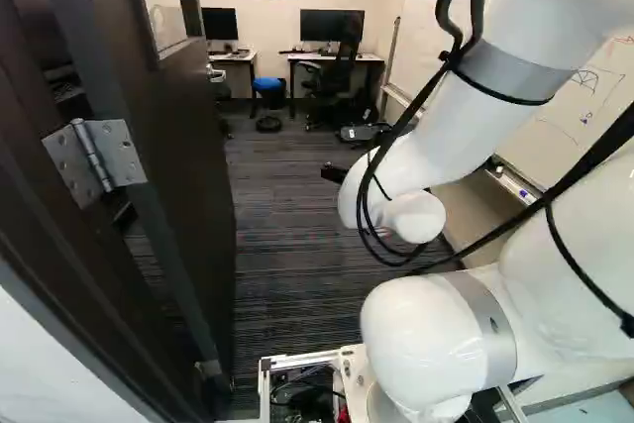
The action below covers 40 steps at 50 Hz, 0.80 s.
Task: Open the door and move inside
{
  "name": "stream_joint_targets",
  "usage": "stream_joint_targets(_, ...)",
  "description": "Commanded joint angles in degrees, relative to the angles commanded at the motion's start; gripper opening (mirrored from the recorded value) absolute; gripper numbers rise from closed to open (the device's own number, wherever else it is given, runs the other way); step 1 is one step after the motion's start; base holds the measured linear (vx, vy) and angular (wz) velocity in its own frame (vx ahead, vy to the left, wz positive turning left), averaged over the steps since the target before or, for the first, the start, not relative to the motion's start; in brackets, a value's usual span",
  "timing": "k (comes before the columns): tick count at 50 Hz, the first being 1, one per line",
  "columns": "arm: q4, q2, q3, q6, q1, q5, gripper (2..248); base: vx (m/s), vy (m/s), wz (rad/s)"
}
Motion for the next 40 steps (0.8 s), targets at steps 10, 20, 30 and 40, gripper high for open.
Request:
stream_joint_targets(10, 0.0, 0.0, 0.0, 0.0, 0.0, 0.0, 247, 0.155, -0.026, 0.001)
stream_joint_targets(20, 0.0, 0.0, 0.0, 0.0, 0.0, 0.0, 247, 0.191, -0.031, -0.020)
stream_joint_targets(30, 0.0, 0.0, 0.0, 0.0, 0.0, 0.0, 247, 0.136, -0.026, 0.010)
stream_joint_targets(40, 0.0, 0.0, 0.0, 0.0, 0.0, 0.0, 247, 0.186, -0.027, -0.005)
